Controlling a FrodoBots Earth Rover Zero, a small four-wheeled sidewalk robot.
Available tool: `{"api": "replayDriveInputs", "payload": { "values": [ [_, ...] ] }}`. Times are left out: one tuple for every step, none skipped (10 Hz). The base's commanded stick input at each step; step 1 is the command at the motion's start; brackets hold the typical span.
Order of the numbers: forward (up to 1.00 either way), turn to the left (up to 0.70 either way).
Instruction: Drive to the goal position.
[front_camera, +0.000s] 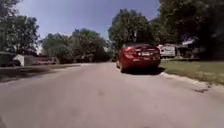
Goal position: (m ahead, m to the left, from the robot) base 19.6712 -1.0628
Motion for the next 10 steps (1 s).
{"api": "replayDriveInputs", "payload": {
  "values": [
    [0.7, 0.0],
    [0.7, 0.0],
    [0.7, 0.0],
    [0.7, 0.0],
    [0.7, 0.0],
    [0.7, 0.0],
    [0.7, 0.0],
    [0.7, 0.0],
    [0.7, 0.19],
    [0.7, 0.35]
  ]
}}
